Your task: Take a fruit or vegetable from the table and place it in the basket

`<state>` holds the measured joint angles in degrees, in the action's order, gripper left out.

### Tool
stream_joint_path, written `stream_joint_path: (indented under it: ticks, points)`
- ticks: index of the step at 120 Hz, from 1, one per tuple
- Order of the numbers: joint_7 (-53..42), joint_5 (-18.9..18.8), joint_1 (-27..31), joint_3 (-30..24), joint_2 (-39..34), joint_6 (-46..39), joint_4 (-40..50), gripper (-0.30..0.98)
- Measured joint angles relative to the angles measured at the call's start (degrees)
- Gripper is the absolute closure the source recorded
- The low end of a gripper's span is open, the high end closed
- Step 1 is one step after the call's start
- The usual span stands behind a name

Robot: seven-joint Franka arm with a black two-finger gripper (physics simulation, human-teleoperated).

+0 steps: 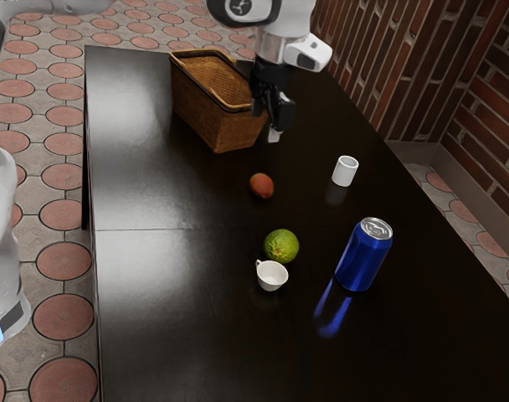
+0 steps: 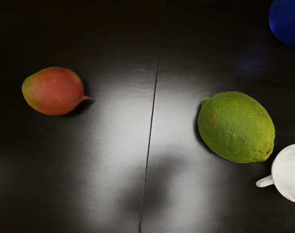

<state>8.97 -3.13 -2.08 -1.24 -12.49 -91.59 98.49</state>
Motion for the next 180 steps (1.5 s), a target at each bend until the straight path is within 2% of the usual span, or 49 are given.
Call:
stream_joint_path:
  ticks: [17,34,56,68,79,109,133,180]
  points:
    - [-3.69,-1.23,1.42,-2.16,0.66,0.26,-1.02,0.03]
    - [-6.16,-5.08,4.52,-2.43,1.22,-6.73,2.29,0.03]
    - [-8.50,-5.40,10.13,-3.13,6.12,-13.34,5.16,0.03]
    - [-9.27,-4.33,14.43,-3.37,6.31,-15.51,10.78,0.03]
    - [-9.91,-2.63,15.11,-3.34,6.46,-18.71,15.43,0.04]
    - [-11.17,1.71,16.87,-3.25,9.16,-30.66,16.76,0.05]
    - [-11.83,2.49,17.71,-3.24,11.22,-36.28,18.41,0.05]
    - [-12.63,2.48,17.09,-3.24,13.97,-40.09,18.49,0.06]
